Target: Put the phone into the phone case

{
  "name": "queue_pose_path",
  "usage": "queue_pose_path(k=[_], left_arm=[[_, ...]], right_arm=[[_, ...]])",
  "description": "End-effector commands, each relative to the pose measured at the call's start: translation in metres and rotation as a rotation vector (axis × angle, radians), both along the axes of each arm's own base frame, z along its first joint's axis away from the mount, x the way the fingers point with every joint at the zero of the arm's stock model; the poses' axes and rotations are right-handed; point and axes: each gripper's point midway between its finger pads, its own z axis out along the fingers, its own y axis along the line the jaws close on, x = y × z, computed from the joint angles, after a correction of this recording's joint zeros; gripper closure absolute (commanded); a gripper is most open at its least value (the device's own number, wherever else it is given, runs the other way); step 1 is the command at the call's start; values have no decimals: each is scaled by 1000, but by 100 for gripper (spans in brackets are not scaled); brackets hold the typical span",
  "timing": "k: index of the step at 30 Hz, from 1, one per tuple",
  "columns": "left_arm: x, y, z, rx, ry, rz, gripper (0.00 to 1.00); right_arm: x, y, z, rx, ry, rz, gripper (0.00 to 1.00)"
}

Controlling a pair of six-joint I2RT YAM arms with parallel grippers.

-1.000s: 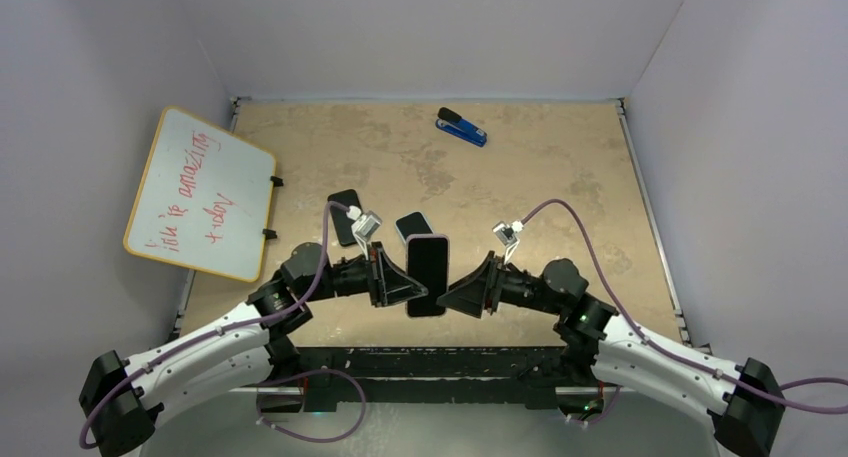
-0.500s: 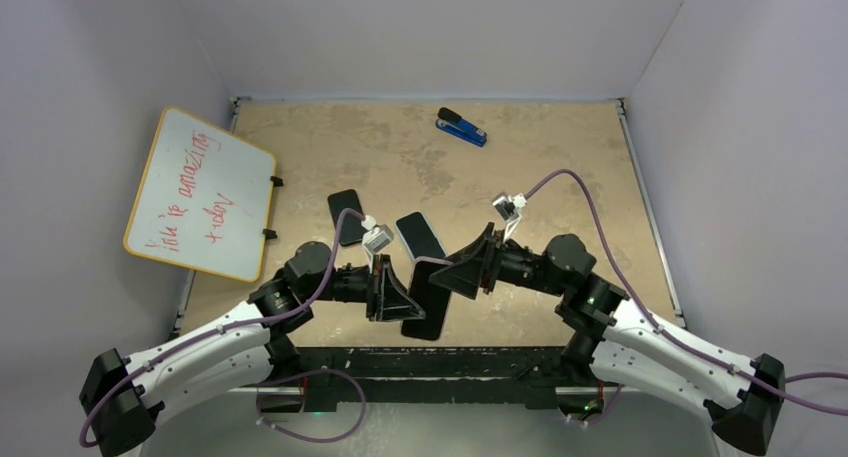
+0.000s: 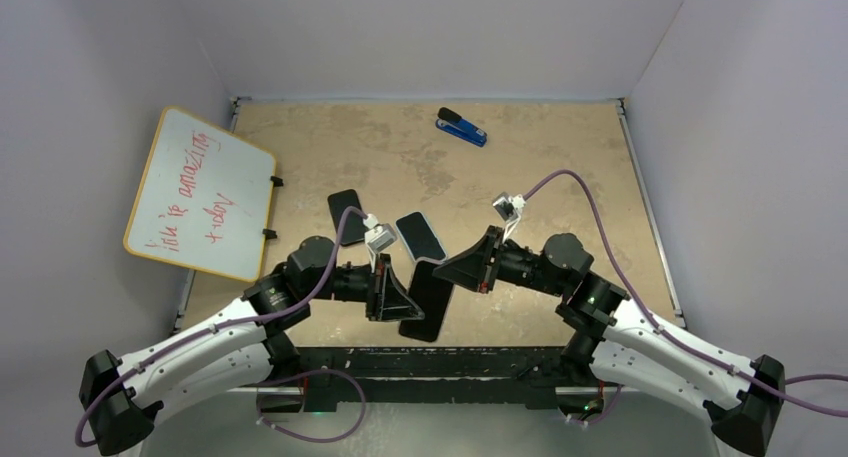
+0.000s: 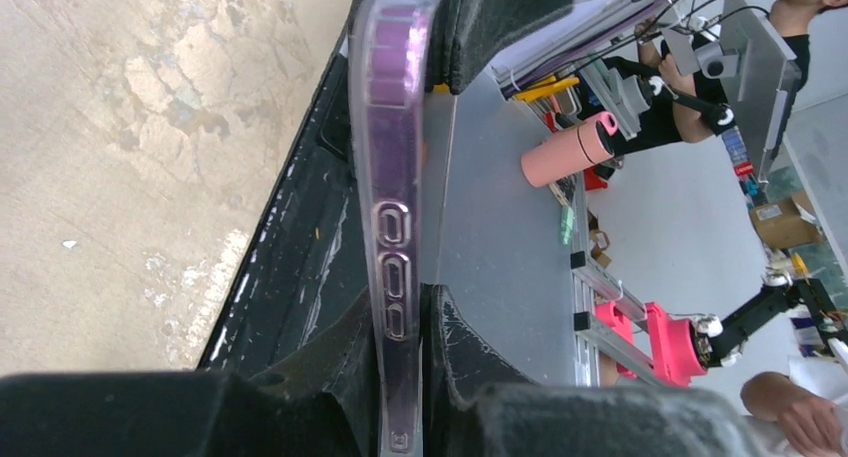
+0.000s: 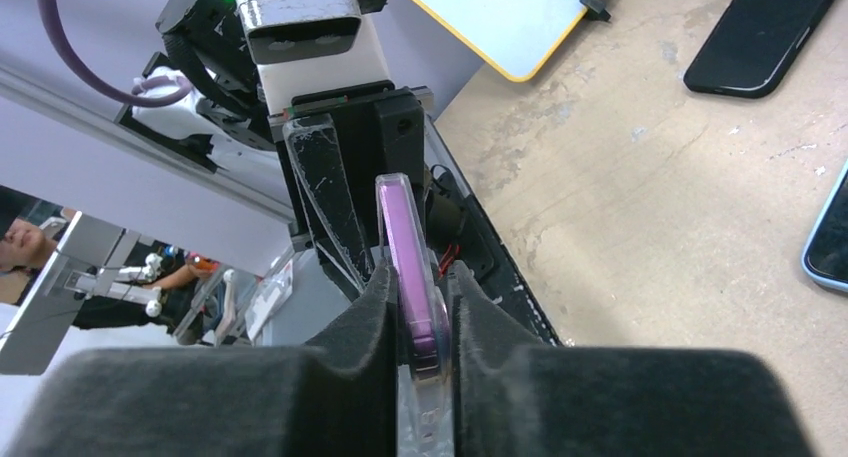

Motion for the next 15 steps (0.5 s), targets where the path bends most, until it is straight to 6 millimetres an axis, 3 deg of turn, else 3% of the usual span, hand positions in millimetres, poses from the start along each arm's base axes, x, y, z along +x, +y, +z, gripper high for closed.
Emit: queue_pose_path(k=[1, 3, 6, 9, 15], left_arm=[[38, 3, 21, -42, -87, 204, 100], [38, 3, 38, -108, -100, 217, 100], [38, 6, 59, -182, -115, 242, 100], [40, 8, 70, -225, -122, 264, 100], [37, 3, 68, -252, -92, 241, 100]], right_arm=[[5, -2, 18, 46, 15, -48, 71], [3, -1, 16, 57, 22, -36, 51], [1, 1, 10, 67, 33, -22, 39], [2, 3, 5, 90, 58, -23, 42], [4, 12, -3, 119, 93, -2, 52]])
